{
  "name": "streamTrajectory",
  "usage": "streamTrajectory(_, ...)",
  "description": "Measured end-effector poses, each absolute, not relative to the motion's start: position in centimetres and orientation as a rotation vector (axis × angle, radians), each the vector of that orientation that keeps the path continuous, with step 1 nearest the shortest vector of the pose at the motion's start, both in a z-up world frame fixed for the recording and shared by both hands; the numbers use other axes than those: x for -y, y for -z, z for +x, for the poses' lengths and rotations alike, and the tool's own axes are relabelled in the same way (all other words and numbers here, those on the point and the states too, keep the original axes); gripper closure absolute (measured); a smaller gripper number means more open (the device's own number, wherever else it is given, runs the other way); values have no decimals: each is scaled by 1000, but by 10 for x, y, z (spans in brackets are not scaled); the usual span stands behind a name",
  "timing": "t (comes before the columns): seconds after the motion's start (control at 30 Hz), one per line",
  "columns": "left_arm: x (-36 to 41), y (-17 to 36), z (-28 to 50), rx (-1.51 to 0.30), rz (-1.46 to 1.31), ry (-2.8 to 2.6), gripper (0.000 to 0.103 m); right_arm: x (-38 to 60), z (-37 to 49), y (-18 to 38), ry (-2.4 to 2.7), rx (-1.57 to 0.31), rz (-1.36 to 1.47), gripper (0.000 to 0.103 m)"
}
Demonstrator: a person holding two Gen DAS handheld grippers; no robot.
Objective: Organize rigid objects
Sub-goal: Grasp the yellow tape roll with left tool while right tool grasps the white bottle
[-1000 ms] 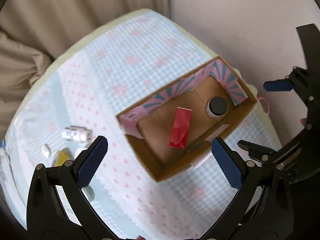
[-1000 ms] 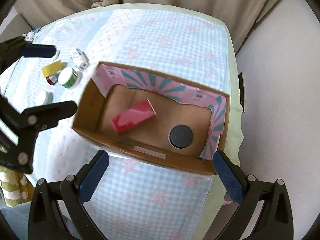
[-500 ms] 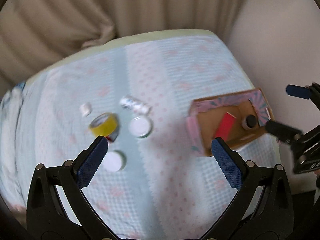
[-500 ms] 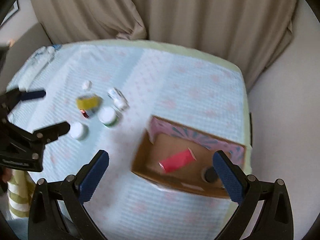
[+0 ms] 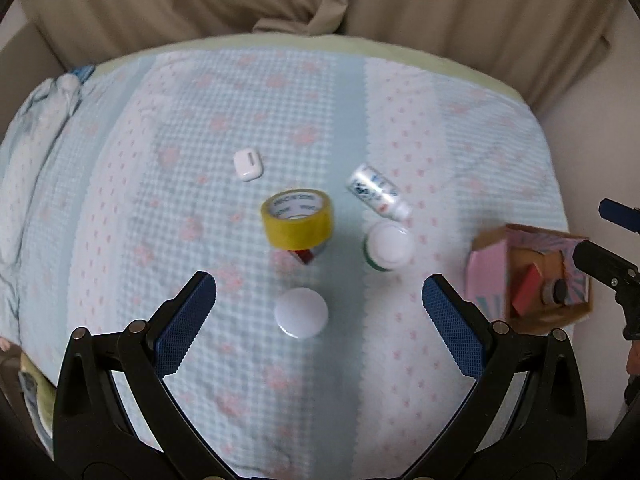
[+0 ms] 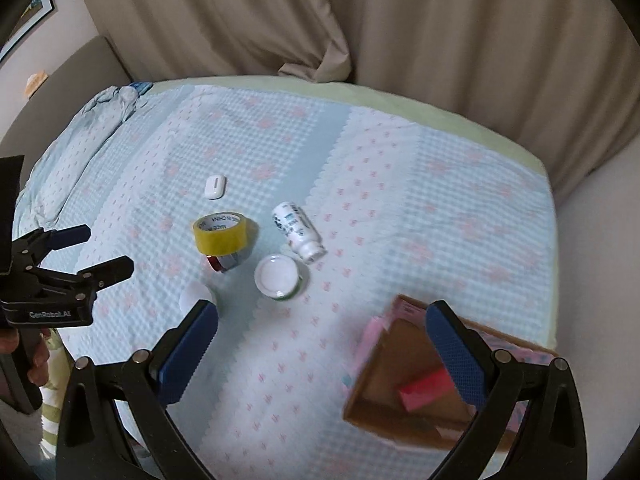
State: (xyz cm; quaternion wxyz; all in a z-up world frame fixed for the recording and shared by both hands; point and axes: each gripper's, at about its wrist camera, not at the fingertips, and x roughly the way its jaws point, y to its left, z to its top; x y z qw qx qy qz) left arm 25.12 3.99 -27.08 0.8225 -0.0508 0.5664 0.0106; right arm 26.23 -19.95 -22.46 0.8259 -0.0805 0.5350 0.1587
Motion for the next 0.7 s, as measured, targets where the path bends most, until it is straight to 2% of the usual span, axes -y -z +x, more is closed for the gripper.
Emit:
streamTrajectory(0.3,-69,364,304,-1321,-181,-54,0,161,332,298,-414,-1255,-223,0)
streamTrajectory(0.7,-72,450,351,-1328,-219,-47,0,116,396,411,-469,-1364,-391,0)
